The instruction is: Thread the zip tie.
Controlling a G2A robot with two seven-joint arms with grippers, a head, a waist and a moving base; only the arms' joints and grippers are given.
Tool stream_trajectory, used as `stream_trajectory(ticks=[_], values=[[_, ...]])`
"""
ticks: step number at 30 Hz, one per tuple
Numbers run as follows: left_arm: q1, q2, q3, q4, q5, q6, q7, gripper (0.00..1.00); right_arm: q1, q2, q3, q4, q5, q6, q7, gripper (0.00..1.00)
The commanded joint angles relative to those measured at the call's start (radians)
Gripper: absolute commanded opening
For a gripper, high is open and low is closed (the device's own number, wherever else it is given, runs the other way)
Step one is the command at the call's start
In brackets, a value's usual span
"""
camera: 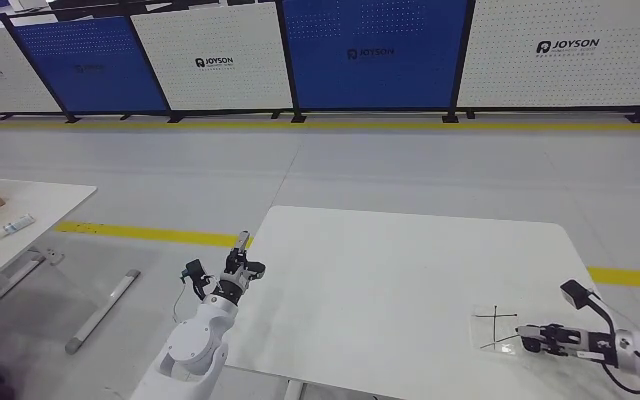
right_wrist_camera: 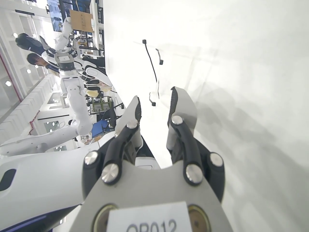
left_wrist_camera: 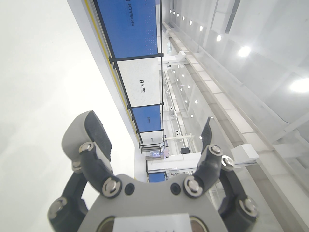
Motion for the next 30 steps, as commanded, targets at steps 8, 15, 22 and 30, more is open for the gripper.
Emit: stream_trajectory(ticks=[8,15,22,30], values=[[0.000,0.000,0.000,0.000,0.000,0.000,0.000,1.00,0.001,0.003,-0.003,-0.003,0.002,0.000,-0.002,0.21],[0.000,0.000,0.000,0.000,0.000,0.000,0.000,1.00,0.002,0.005,-0.009,-0.006,0.001,0.000,-0.004,0.17],[0.000,0.000,0.000,0.000,0.000,0.000,0.000,1.00,0.004,0.007,-0.012,-0.007,0.004,0.001,-0.007,0.12],[0.000,0.000,0.000,0.000,0.000,0.000,0.000,1.00,0.002,0.010,-0.012,-0.014,0.014,0.000,0.000,0.00]])
